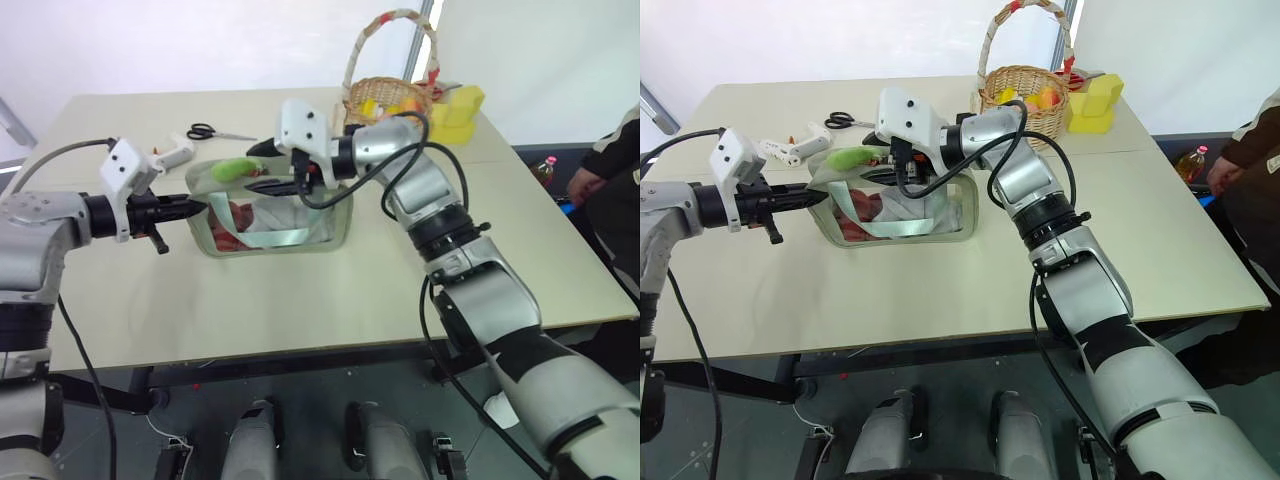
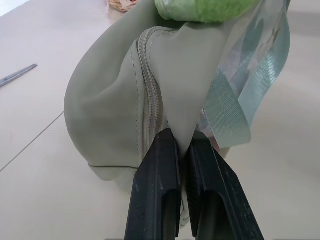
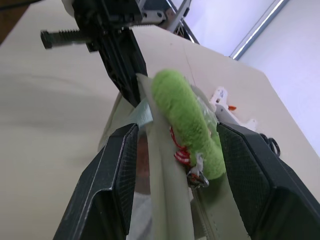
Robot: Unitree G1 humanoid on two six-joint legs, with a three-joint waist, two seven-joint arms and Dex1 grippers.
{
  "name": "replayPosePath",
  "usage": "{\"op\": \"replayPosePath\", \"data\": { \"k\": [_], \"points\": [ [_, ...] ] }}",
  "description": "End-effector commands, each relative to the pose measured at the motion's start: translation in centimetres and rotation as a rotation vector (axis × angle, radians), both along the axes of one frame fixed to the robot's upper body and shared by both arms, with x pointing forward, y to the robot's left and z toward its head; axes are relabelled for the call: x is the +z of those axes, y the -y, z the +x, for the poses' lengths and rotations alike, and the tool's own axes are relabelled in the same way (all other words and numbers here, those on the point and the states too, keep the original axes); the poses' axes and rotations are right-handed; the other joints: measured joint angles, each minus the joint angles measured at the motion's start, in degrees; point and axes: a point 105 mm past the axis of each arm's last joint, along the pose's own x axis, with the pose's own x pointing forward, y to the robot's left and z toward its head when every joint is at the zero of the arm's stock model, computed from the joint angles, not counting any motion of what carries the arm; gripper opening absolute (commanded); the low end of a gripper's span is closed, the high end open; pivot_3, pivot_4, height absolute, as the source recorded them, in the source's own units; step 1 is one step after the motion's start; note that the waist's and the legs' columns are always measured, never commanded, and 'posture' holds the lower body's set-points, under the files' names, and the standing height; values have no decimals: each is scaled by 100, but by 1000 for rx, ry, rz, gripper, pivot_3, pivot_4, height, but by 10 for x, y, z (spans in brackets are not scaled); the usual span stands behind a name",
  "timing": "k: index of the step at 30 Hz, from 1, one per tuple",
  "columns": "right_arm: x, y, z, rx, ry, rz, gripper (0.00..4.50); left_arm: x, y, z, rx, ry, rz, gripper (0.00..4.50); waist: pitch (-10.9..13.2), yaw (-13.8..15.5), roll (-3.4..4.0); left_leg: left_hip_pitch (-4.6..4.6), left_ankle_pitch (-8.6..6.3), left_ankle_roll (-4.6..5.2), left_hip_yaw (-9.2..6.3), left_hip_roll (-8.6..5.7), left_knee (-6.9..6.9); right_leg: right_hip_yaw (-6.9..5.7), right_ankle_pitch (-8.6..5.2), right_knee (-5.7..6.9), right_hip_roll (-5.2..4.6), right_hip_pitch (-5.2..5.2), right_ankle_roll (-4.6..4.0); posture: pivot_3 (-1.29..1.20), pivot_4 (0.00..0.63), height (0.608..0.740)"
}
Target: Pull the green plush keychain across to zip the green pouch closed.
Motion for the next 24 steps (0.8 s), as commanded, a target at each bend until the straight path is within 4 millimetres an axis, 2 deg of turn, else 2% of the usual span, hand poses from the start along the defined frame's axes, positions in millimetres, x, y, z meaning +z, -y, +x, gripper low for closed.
{"op": "replayPosePath", "data": {
  "k": [1,6,9,12,13,15,18,21,24],
  "points": [
    [18,-12,-3,25,88,14,2577,9,1,-5,-10,35,8,0,0,-8,0,1,0,0,0,0,0,0,0,0,0,0,0,0,150,740],
    [20,-19,-2,32,80,38,2577,9,1,-4,-5,37,6,0,0,0,0,1,0,-1,0,0,1,0,0,0,0,2,0,0,150,740],
    [24,-20,-3,45,67,53,1678,9,2,-4,-5,38,6,0,0,-1,0,1,0,-1,0,0,0,0,0,0,-1,1,0,0,150,740],
    [28,-18,-4,54,72,65,272,10,2,-3,-6,39,3,0,0,-2,0,1,0,-1,0,0,1,0,0,0,-1,1,0,0,150,740],
    [31,-17,-5,59,71,75,25,10,2,-3,-6,40,2,0,0,-2,0,1,0,-1,0,0,1,0,0,0,0,1,0,0,150,740],
    [39,-12,-7,65,73,91,25,11,2,-2,-6,42,1,0,0,0,0,1,0,-1,0,0,0,0,0,0,0,1,0,0,150,740],
    [55,4,-5,28,122,106,25,11,3,-2,-8,43,0,0,0,12,0,0,0,-1,0,0,1,0,0,-1,-1,1,0,0,150,740],
    [78,40,2,-91,216,112,25,10,3,-3,-8,40,-1,0,0,23,0,-2,-1,-1,0,0,1,0,0,-2,-2,1,-1,0,150,740],
    [82,84,11,-242,289,62,25,7,1,-4,-3,35,2,0,0,29,0,-3,-1,-1,0,0,1,0,0,-4,-3,0,-1,0,150,740]
  ]
}}
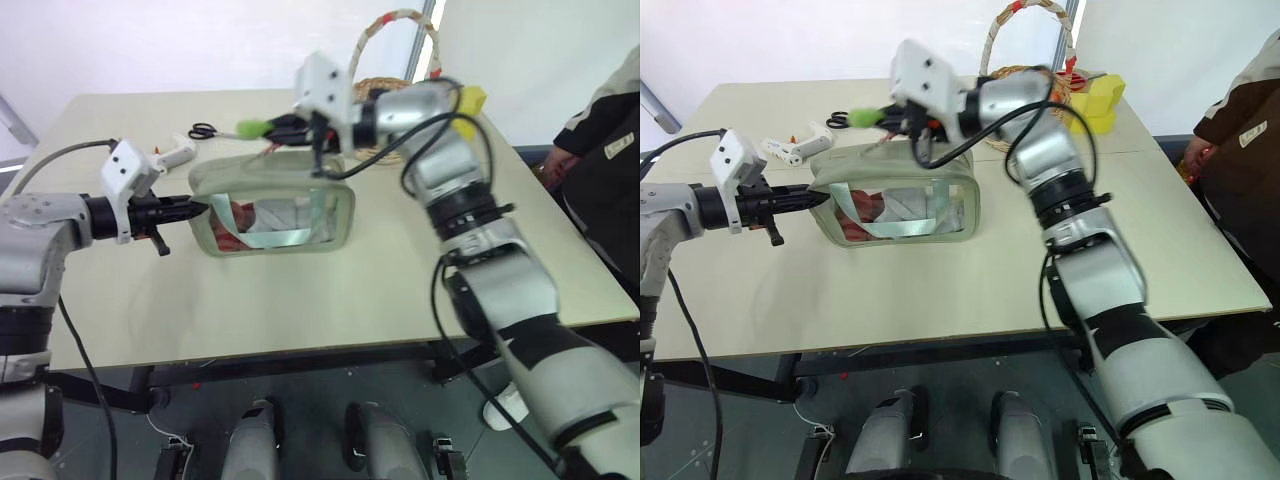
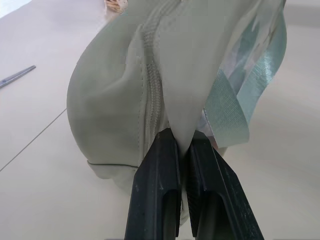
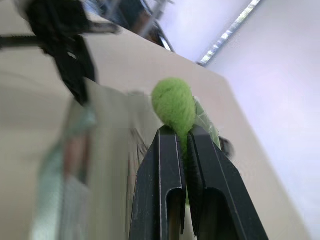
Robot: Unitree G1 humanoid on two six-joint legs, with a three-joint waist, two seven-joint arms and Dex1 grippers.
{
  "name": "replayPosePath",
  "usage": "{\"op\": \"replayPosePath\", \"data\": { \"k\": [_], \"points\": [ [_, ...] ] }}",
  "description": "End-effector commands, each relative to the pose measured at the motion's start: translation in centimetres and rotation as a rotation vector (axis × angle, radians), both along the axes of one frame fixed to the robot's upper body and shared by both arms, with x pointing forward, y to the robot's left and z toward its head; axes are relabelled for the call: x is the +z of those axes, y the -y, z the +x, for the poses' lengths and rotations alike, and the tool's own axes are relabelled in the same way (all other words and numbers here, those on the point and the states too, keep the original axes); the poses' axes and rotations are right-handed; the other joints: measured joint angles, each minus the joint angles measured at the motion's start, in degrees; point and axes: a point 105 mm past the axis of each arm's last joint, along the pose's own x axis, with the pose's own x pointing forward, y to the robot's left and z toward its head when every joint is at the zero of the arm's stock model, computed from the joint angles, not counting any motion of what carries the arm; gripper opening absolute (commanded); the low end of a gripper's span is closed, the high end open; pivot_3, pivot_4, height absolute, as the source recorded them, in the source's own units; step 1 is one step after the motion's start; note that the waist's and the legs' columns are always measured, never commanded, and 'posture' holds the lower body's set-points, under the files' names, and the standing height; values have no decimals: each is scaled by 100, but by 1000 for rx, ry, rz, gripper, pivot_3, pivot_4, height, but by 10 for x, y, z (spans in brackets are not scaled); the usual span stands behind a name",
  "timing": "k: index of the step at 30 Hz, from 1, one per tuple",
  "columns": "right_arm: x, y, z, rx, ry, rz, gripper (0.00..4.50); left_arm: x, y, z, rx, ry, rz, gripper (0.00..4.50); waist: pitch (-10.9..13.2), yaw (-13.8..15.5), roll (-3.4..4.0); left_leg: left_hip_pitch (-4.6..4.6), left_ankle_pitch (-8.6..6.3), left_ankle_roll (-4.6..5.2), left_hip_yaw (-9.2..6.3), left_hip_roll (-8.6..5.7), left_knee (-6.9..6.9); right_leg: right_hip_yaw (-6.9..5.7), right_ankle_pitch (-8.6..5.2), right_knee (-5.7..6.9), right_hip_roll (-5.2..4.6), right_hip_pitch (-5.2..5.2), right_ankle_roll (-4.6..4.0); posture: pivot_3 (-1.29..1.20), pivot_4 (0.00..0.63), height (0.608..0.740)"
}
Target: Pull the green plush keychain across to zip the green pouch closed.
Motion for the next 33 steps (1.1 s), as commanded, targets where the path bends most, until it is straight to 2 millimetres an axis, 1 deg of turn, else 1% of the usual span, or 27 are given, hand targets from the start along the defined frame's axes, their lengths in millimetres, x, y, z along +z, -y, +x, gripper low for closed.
{"op": "replayPosePath", "data": {
  "k": [1,2,3,4,5,7,9,10,11,12,13,15,17,20,22,23,24,25,27,28,29,30,31,33],
  "points": [
    [24,48,2,-161,132,-1,25,6,-2,-2,8,28,6,0,0,3,-1,0,0,0,0,0,-1,0,0,-2,0,0,0,0,150,740],
    [21,60,4,-207,150,-32,25,6,-2,-1,12,28,4,0,-1,-3,-2,0,0,-1,0,0,-1,0,-1,-5,-1,0,0,0,150,740],
    [14,76,6,-274,159,-67,25,6,-3,-1,14,28,3,0,-1,-11,-2,0,0,-1,0,0,-2,0,-1,-7,-1,1,0,0,150,740],
    [10,87,6,-317,164,-90,25,6,-3,-2,15,28,2,0,-1,-15,-2,1,0,-1,1,0,-2,1,-1,-7,-1,0,-1,0,150,740],
    [2,101,10,-389,169,-128,25,6,-3,-2,16,26,2,0,-1,-16,-1,2,0,-1,1,0,-4,1,-1,-6,-1,-1,-1,0,150,740],
    [-7,116,14,-475,174,-170,25,6,-4,-2,16,25,3,0,2,-17,3,2,0,0,1,0,-4,3,-1,-4,-1,-5,-1,0,150,740],
    [-30,131,25,-590,136,-152,25,5,-4,-1,20,25,8,0,3,-53,5,2,0,0,2,0,-6,4,0,-2,0,-8,-1,0,150,740],
    [-48,134,31,-637,116,-148,25,5,-3,0,20,25,9,0,2,-59,4,3,0,0,1,0,-6,5,0,-1,2,-9,-1,0,150,740],
    [-60,135,34,-666,105,-147,25,5,-3,0,21,25,10,0,1,-62,2,6,0,0,1,0,-7,5,0,0,2,-8,-1,0,150,740],
    [-74,134,37,-684,84,-147,25,5,-2,1,20,25,8,0,1,-59,2,10,0,0,-1,0,-7,4,0,0,4,-3,-1,0,150,740],
    [-101,124,39,-678,22,-131,25,5,0,1,16,25,7,0,0,-56,1,8,0,1,0,0,-6,4,0,0,3,-4,-1,0,150,740],
    [-142,102,36,-648,-91,-95,25,4,2,0,11,24,8,0,-2,-60,-3,10,1,1,0,0,-4,4,-1,0,3,1,-1,0,150,740],
    [-164,85,30,-617,-147,-92,25,5,1,1,12,24,12,0,-1,-58,-2,9,6,9,0,0,-4,4,0,1,4,1,0,0,150,740],
    [-187,69,20,-570,-185,-129,25,7,0,1,12,24,16,0,0,-57,0,7,9,14,1,0,1,5,0,2,4,1,1,0,150,740],
    [-201,65,15,-551,-197,-174,25,7,-1,1,12,25,21,0,-4,-55,-5,13,6,9,-1,0,3,4,0,1,4,10,1,0,150,740],
    [-205,67,14,-553,-203,-185,25,7,0,1,13,26,21,0,-4,-55,-5,13,1,2,-2,0,3,3,0,1,4,10,0,0,150,740],
    [-208,68,14,-554,-208,-191,25,8,0,1,13,26,21,0,-4,-59,-5,14,1,2,-2,0,2,3,0,1,4,10,0,0,150,740],
    [-201,71,16,-567,-207,-164,25,8,0,2,13,27,20,0,-4,-60,-5,15,1,2,-2,0,2,4,0,1,4,11,0,0,150,740],
    [-178,75,22,-584,-220,-61,25,9,0,3,20,33,16,0,-4,-59,-5,15,1,2,-2,0,1,4,-1,1,4,11,0,0,150,740],
    [-164,79,24,-586,-223,-9,2,10,-1,4,27,34,6,368,-4,-56,-5,15,1,2,-3,0,1,4,-1,1,4,11,0,0,150,740],
    [-149,83,25,-577,-239,38,326,12,-1,4,27,32,-6,791,-4,-50,-5,13,1,2,-2,0,1,4,0,1,4,9,0,0,150,740],
    [-140,85,24,-568,-249,65,681,14,-1,4,27,30,-14,1122,-3,-46,-5,11,2,3,-2,0,1,3,0,2,4,8,0,0,150,740],
    [-122,93,21,-545,-264,96,1032,18,-3,4,25,29,-26,1603,-3,-43,-4,10,2,3,-2,0,2,4,0,2,4,7,0,0,150,740],
    [-84,113,9,-485,-270,109,1997,27,-9,2,29,29,-39,2591,4,-4,4,5,2,4,-2,0,3,3,0,1,3,5,0,0,150,740]
  ]
}}
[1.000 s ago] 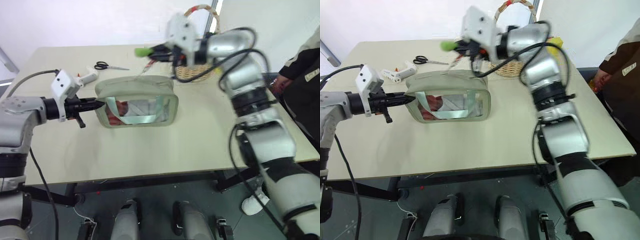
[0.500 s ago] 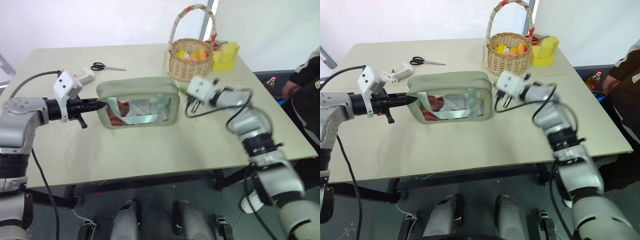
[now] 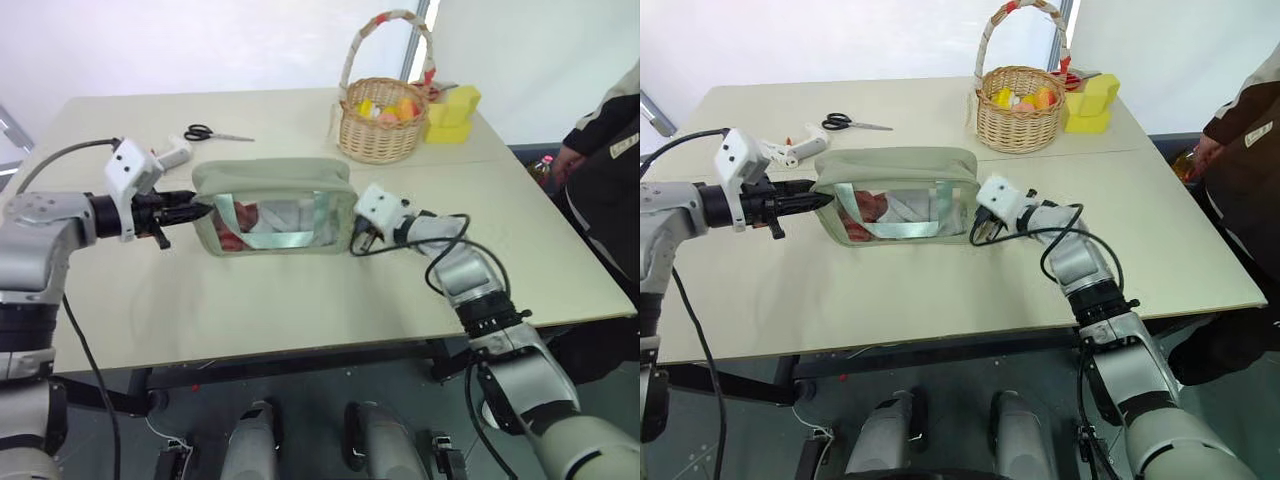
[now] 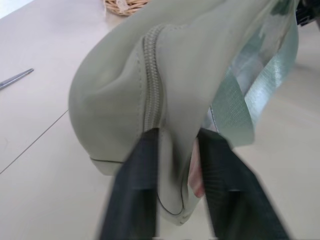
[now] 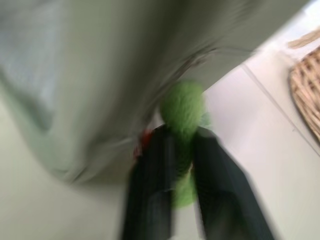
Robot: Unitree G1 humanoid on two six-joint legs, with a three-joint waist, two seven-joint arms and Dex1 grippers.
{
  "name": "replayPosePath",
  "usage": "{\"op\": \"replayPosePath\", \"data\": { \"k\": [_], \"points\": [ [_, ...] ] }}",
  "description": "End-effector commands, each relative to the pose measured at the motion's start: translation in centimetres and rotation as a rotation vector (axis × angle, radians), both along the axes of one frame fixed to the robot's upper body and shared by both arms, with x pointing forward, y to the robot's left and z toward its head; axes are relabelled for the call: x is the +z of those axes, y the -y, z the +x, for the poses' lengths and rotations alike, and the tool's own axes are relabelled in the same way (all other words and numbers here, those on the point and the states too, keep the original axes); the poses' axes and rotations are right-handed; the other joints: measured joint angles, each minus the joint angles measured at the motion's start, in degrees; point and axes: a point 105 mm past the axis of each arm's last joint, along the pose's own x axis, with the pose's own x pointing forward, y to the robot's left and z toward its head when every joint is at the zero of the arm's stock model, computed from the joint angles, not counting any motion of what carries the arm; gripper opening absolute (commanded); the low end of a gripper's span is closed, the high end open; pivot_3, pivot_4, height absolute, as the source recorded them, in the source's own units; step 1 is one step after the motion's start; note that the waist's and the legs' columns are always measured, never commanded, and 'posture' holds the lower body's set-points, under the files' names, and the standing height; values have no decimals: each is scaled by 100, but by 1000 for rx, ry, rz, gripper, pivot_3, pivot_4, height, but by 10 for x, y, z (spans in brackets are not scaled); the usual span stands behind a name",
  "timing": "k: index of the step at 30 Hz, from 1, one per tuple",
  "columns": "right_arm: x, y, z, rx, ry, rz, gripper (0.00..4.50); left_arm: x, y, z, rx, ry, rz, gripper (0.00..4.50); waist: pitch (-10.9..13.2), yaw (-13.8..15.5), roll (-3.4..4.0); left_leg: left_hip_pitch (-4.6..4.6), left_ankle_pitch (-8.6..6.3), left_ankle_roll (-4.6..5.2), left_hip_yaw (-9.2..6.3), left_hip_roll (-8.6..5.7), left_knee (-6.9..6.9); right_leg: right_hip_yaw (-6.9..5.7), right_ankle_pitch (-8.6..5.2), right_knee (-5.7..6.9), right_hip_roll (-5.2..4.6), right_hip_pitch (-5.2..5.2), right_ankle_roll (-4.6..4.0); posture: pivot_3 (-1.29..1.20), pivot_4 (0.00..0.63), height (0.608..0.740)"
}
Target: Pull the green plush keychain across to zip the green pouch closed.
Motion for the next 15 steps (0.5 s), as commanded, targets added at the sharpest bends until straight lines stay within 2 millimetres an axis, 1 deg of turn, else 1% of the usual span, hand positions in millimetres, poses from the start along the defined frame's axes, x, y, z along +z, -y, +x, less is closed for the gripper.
{"op": "replayPosePath", "data": {
  "k": [1,3,4,5,7,10,12,15],
  "points": [
    [86,25,-20,101,87,84,2526,26,-13,-4,15,42,-17,3097,6,38,7,-4,0,0,0,-1,1,0,0,-1,-2,-2,0,0,150,740],
    [107,31,-38,174,31,123,3581,33,-19,-7,18,36,-35,4149,6,32,6,-6,-1,0,0,-3,0,0,-2,-7,-4,-2,1,0,150,740],
    [117,32,-48,213,0,147,4080,37,-22,-10,20,31,-51,4500,5,24,5,-5,-2,-1,-1,-3,-2,0,-3,-10,-3,-3,1,0,150,740],
    [123,30,-57,247,-25,165,4470,39,-26,-12,22,27,-58,4500,4,16,3,-4,-2,-1,-1,-2,-5,0,-3,-11,-3,-3,1,0,150,740],
    [130,27,-68,286,-56,191,4470,41,-31,-16,27,19,-60,4500,3,-30,3,2,-4,-2,-3,1,-10,0,-4,-10,0,-4,0,0,150,740],
    [145,16,-85,333,-83,254,4470,41,-40,-23,50,1,-39,4500,4,-40,6,5,-4,-2,-3,2,-15,1,-2,-6,0,-12,-7,0,150,740],
    [147,13,-90,326,-83,263,4470,41,-40,-28,40,-12,-50,4500,5,-17,6,2,-5,-3,-3,2,-16,1,1,-6,-1,-17,-11,0,150,740],
    [139,16,-88,288,-77,263,4470,43,-42,-25,74,20,-61,4500,4,19,5,-3,-5,-4,-3,2,-14,-2,1,-16,-6,-18,-12,0,150,740]
  ]
}}
